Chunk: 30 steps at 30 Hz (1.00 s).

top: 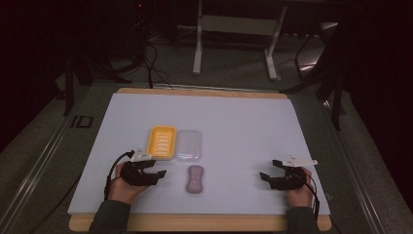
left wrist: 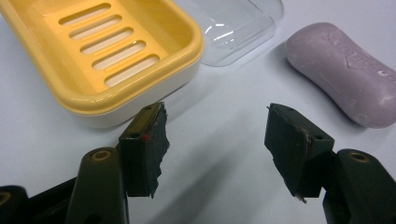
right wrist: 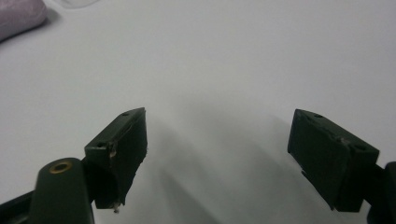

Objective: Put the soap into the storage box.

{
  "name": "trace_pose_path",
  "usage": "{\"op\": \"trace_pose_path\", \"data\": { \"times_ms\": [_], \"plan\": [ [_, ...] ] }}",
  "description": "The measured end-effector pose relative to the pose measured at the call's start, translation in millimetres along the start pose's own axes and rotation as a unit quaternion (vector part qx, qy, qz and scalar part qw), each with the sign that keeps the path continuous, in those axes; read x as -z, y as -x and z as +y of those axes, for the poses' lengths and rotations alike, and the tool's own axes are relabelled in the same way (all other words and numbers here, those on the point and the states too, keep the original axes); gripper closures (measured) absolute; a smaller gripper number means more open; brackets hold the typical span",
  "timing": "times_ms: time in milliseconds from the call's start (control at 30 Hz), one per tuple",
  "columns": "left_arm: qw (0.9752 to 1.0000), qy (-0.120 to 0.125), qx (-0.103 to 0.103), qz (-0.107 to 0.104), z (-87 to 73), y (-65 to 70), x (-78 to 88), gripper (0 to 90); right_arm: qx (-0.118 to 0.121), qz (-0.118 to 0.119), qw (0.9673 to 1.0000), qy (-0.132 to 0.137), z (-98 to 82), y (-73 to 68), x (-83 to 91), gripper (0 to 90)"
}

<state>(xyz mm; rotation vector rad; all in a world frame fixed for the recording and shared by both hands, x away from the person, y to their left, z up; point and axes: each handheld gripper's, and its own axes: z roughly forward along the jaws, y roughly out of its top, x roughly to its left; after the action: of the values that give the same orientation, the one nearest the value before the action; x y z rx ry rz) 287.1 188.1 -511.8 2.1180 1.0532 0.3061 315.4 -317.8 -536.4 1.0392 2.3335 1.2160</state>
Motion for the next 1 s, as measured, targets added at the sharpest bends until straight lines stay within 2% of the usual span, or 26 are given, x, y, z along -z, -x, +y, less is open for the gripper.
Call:
{"op": "trace_pose_path", "data": {
  "times_ms": [167, 300, 400, 600, 1000],
  "plan": [
    [0.9999, -0.009, -0.005, 0.007, 3.2, 3.2, 1.8, 39.4, 0.003, -0.004, 1.0, 0.007, -0.7, -0.6, 1.4, 19.5],
    [1.0, -0.007, -0.001, 0.005, 7.1, 5.1, 6.0, 40.1, 0.0, -0.001, 0.9999, 0.011, -1.0, 0.1, 2.0, 19.9],
    [0.9998, -0.016, -0.007, 0.007, 10.5, 6.6, 7.2, 40.1, 0.009, -0.007, 0.9999, 0.006, -0.8, -2.5, 1.1, 20.4],
    [0.9997, -0.024, -0.005, 0.009, 17.5, 12.2, 10.7, 40.6, 0.02, -0.013, 0.9997, 0.002, -0.7, -4.9, 0.5, 19.6],
    [0.9986, -0.051, -0.011, 0.008, 31.6, 20.7, 9.2, 40.5, 0.025, -0.017, 0.9995, 0.006, -1.0, -6.1, 1.3, 19.4]
  ]
}}
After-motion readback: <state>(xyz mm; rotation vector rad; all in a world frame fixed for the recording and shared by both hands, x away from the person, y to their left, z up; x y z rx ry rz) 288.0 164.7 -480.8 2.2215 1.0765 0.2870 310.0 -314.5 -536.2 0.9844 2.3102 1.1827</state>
